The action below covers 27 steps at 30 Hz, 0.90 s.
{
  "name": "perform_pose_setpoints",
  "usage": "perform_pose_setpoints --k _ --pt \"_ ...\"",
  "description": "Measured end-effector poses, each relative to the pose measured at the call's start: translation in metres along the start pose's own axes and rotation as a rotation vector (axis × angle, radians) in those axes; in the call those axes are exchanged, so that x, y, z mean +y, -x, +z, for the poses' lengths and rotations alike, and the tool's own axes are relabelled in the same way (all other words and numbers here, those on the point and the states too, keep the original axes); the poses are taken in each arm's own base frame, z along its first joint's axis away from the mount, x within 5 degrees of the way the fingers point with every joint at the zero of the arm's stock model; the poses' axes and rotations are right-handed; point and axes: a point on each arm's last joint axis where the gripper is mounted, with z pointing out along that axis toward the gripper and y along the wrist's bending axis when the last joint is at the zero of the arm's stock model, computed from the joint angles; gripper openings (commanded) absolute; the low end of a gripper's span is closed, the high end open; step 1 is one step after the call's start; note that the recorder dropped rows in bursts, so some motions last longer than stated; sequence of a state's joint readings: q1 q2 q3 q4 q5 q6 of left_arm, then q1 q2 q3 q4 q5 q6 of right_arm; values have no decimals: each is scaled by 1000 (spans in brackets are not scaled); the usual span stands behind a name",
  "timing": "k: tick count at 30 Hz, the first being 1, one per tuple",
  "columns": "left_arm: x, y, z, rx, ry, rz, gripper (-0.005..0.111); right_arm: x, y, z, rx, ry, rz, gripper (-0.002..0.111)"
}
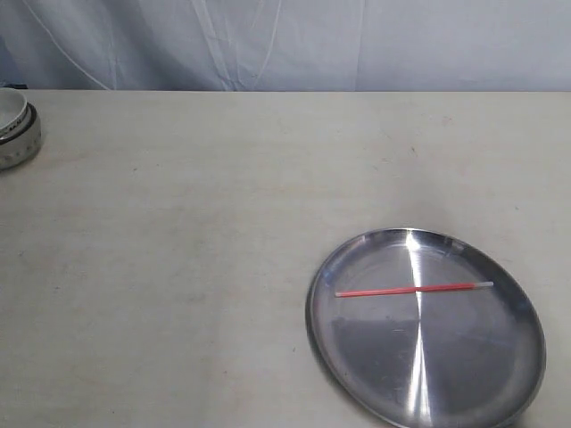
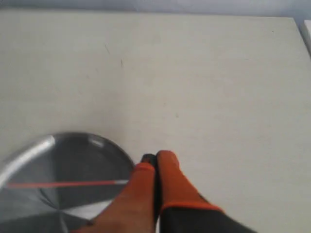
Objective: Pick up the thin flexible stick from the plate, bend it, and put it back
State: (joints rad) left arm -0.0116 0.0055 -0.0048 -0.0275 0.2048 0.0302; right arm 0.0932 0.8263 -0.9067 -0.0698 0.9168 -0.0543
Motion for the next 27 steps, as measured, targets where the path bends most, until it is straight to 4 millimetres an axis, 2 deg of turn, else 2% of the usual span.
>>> perform_pose_setpoints --k 2,4,8,10,12,14,19,23,27 --pt "0 0 0 0 0 0 0 -2 31 12 71 14 -153 -1" --pt "0 0 0 0 0 0 0 -1 58 38 142 64 -279 2" --pt "0 0 0 0 0 0 0 12 81 99 289 232 -423 26" --pt "0 0 0 0 0 0 0 23 78 127 361 332 -504 42" --pt "0 0 0 0 0 0 0 38 71 152 424 429 -584 47" --pt "0 0 0 0 0 0 0 53 61 176 501 515 -676 47" --pt "0 0 0 0 0 0 0 81 39 214 624 616 -822 47" --pt "0 0 0 0 0 0 0 88 22 240 713 649 -856 45" --pt "0 0 0 0 0 0 0 90 11 250 778 676 -851 44"
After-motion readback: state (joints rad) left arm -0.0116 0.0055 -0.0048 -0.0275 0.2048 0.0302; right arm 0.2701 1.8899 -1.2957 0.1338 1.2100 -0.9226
